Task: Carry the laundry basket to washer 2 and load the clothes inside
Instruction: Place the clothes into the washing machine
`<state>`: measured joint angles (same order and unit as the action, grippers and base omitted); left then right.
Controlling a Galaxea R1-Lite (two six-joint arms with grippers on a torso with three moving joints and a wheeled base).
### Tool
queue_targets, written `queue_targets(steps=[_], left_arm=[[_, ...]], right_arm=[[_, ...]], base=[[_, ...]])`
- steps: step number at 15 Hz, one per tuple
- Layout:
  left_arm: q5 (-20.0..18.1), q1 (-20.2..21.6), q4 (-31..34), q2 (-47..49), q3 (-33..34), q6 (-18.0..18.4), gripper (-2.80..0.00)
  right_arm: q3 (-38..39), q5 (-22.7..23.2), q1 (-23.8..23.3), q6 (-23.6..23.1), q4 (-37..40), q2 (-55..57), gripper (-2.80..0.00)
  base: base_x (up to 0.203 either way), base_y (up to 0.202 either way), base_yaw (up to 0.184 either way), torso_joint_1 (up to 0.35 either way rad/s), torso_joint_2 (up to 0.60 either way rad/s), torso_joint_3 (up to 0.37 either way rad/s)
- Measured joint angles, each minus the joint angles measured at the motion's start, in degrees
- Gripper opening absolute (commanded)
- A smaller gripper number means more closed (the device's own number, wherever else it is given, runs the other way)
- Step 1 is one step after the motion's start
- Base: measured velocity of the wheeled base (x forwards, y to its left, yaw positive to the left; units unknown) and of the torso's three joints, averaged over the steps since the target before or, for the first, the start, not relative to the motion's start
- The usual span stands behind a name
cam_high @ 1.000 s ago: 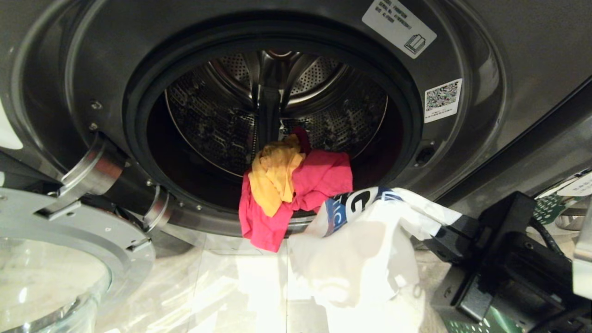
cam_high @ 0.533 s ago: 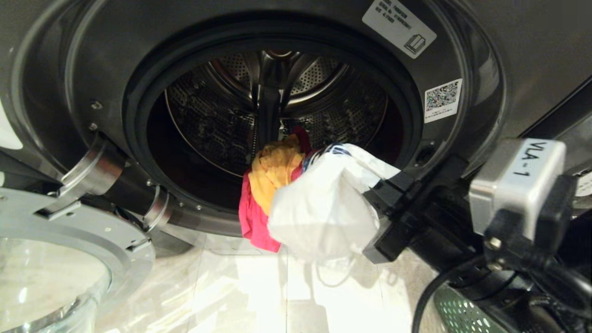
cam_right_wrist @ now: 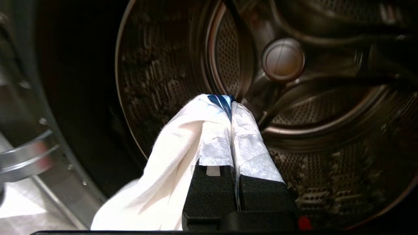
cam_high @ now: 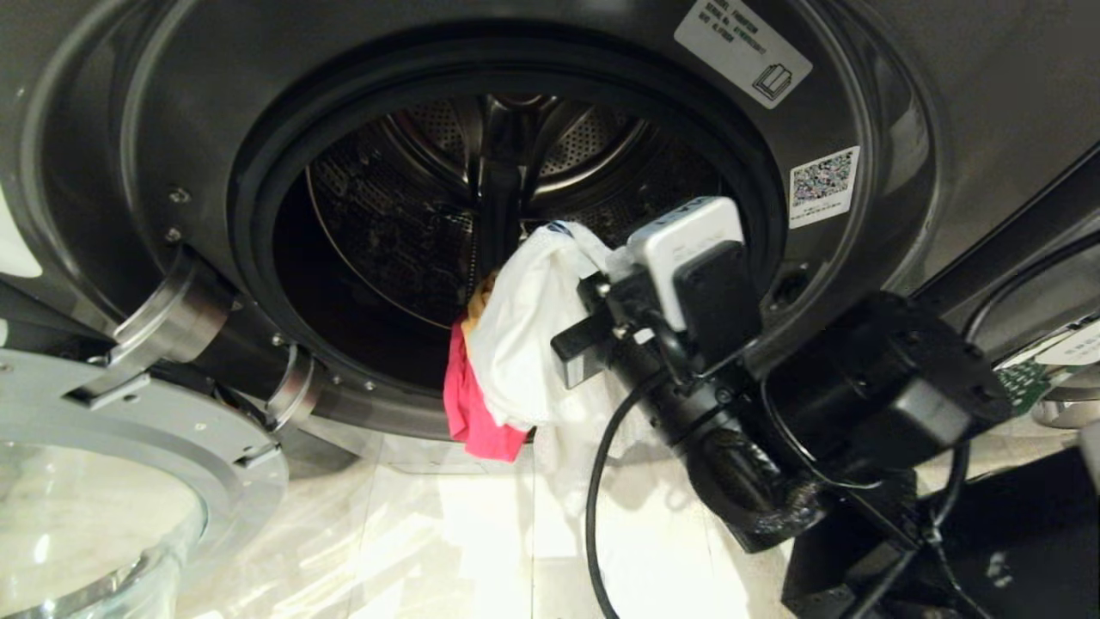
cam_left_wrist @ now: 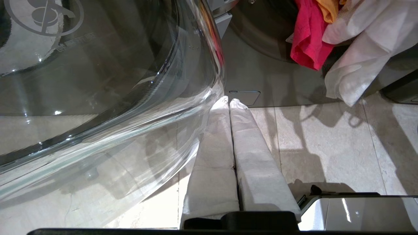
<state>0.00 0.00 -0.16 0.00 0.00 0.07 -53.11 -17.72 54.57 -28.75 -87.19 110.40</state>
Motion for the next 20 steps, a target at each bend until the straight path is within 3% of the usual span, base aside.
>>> queue_targets(steps=[4, 11, 16, 20], left_arm=[[0.0, 0.0, 0.0, 0.0, 0.0, 0.0, -2.80], [0.0, 0.0, 0.0, 0.0, 0.0, 0.0, -2.80], [0.0, 0.0, 0.0, 0.0, 0.0, 0.0, -2.80], [0.0, 0.0, 0.0, 0.0, 0.0, 0.0, -2.80]], right_arm=[[-12.6, -4.6, 0.0, -0.8, 0.0, 8.8, -2.80], [-38.2, -19.4, -2.3, -3.0, 0.3, 21.6, -2.80], [-52.8, -20.3, -5.3, -5.6, 1.5, 25.6, -2.80], [-55.9, -18.9, -5.7, -5.8, -0.1, 27.6, -2.80]], base=[[0.000, 0.000, 0.000, 0.000, 0.00, 0.000], [0.000, 0.000, 0.000, 0.000, 0.00, 0.000], [0.000, 0.000, 0.000, 0.000, 0.00, 0.000], [0.000, 0.000, 0.000, 0.000, 0.00, 0.000]])
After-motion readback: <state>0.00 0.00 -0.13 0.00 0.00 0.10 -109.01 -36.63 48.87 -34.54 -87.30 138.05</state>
